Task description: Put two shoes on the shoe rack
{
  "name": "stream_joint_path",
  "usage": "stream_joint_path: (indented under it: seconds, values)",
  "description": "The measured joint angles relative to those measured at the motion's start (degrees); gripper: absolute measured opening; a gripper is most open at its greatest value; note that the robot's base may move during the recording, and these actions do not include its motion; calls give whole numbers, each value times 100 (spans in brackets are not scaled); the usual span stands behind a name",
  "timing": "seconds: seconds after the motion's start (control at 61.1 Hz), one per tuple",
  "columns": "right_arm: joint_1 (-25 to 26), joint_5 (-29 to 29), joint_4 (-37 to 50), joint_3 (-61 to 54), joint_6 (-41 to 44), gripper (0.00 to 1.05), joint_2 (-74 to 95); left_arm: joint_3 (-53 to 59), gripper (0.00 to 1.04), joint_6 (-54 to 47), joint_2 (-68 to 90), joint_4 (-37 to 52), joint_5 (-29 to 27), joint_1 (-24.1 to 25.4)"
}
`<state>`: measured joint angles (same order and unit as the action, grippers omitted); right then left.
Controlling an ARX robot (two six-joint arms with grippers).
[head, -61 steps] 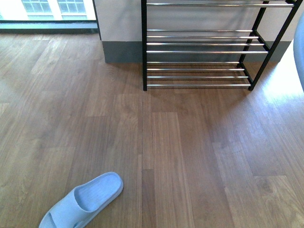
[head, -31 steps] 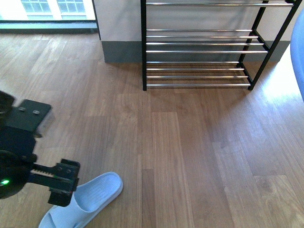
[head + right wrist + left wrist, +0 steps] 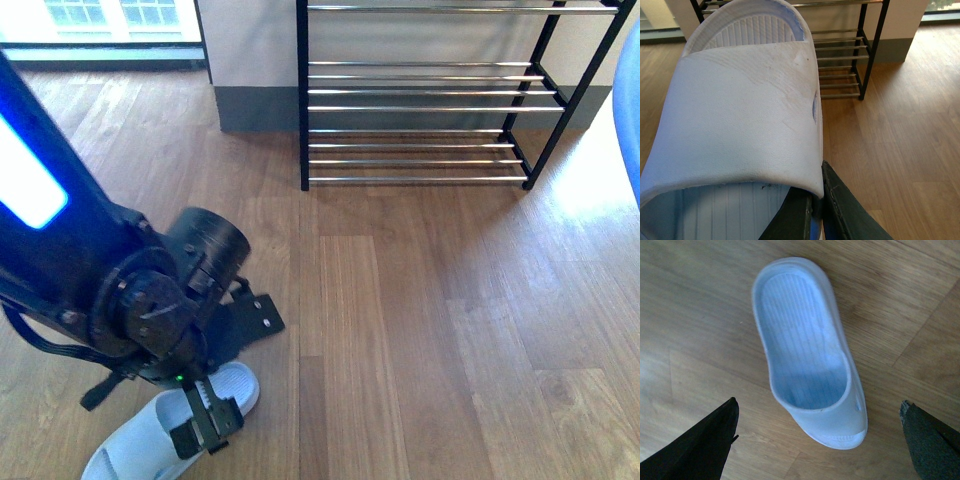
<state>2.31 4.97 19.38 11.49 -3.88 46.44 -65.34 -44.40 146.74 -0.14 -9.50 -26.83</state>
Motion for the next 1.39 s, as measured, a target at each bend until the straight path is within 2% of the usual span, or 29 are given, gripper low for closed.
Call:
stream_joint_path:
  seconds: [0.115,0.393,0.573,0.688,0.819,0.868,1.146,1.392]
  values:
    - [0,0,0,0,0,2,0,-455,95,-560,601,-411,-59,-205]
    - [0,0,0,0,0,2,0,-1069,95,-444,1558,-833,-280,-339]
    - [0,0,0,0,0,2,0,-1263,95,-17,2000,-203,-1156,-214]
    - [0,0,0,0,0,2,0,-1272,95,76,2055,-192,-1362,-22]
    - [0,0,0,0,0,2,0,-1292,95,223,2138,-289,-1259,24]
    - [0,-2,0,0,0,2,0,-1294,91,245,2138,-328,-1172,-4]
    - [0,0,0,0,0,2,0,-1338,52,334,2138,-684,-837,-138]
    - [0,-2,0,0,0,2,0,-1023,3,337,1878,-400,-894,-116]
